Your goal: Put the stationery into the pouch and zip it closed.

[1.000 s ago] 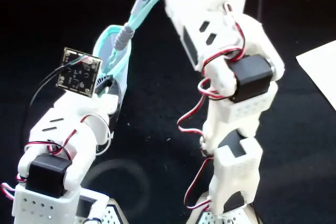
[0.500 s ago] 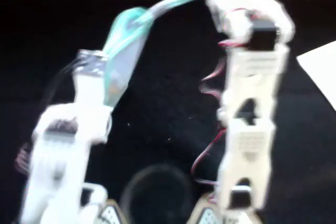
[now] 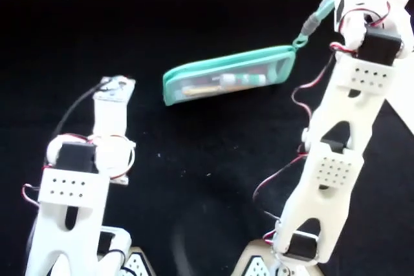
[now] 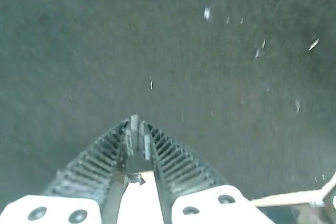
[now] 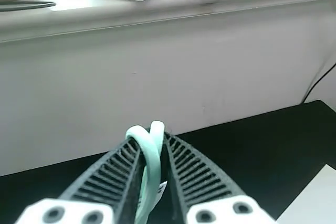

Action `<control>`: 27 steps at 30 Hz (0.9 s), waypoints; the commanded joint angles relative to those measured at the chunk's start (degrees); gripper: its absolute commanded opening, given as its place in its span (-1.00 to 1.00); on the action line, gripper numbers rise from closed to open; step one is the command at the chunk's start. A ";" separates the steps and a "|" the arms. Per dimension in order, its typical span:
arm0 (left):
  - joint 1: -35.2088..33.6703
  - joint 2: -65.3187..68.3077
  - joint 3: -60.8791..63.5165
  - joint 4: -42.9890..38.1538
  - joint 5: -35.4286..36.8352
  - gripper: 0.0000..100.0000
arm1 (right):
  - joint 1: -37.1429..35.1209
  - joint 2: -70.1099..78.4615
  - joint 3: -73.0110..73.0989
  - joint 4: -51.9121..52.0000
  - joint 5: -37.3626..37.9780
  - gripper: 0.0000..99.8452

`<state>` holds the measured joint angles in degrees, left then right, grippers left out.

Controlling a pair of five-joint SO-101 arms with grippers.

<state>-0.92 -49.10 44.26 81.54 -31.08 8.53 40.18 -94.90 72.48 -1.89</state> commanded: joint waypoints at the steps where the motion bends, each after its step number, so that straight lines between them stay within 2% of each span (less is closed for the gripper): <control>1: -0.40 -0.92 -3.74 0.26 -0.35 -0.99 | -4.44 -8.13 -6.29 -1.89 -0.44 -0.99; 12: -0.40 -0.92 -3.91 -0.62 -0.35 -0.99 | -12.35 -25.36 -5.05 -8.22 -0.09 -0.99; 16: -0.40 -1.01 -5.32 -3.60 -0.26 -0.99 | -16.13 -33.01 4.00 -11.65 2.11 -0.99; 23: -0.13 -0.84 -18.15 -0.18 -0.26 -0.98 | -23.87 -45.32 27.47 -18.33 5.98 -0.99; 27: 0.04 -0.57 -21.05 -0.09 -0.26 -0.98 | -24.31 -45.76 30.29 -17.89 5.98 -0.99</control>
<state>-1.10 -49.19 26.86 81.10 -30.99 -14.68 -2.81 -65.71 56.22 3.65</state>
